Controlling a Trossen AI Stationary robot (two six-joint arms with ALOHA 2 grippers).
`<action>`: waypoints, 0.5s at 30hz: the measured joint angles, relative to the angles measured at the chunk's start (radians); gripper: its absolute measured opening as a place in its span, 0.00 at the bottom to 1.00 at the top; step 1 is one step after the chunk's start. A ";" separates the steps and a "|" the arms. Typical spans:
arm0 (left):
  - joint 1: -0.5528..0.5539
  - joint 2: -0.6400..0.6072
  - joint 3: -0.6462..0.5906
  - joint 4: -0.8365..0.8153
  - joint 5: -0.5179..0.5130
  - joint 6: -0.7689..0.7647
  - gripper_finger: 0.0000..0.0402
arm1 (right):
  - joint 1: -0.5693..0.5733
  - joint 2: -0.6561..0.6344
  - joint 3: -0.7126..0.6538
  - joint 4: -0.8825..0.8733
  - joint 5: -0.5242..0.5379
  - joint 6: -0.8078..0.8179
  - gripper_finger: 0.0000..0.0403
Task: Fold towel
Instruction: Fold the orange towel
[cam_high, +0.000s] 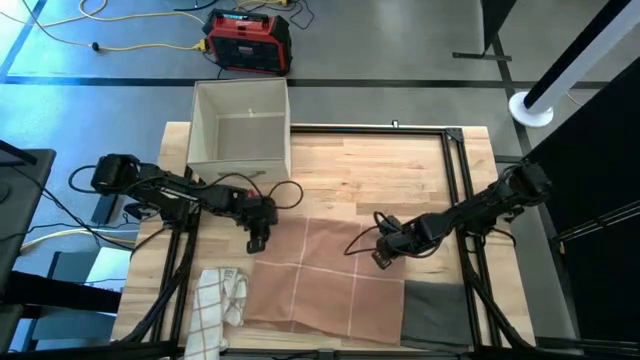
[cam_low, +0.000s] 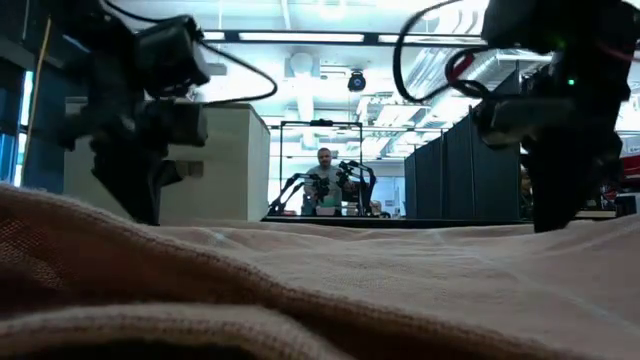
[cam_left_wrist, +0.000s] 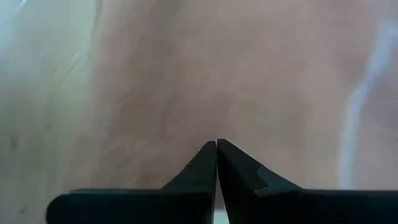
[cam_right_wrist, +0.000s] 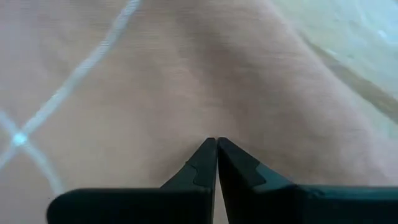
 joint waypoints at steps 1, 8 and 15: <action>0.007 0.001 -0.013 0.005 -0.021 -0.008 0.01 | -0.007 0.001 -0.018 0.011 0.010 0.008 0.00; 0.059 -0.009 -0.050 -0.013 -0.064 -0.087 0.00 | -0.152 0.001 -0.063 0.026 0.082 -0.100 0.00; 0.109 -0.043 0.005 -0.168 -0.071 -0.097 0.00 | -0.334 -0.004 -0.031 0.028 0.035 -0.316 0.00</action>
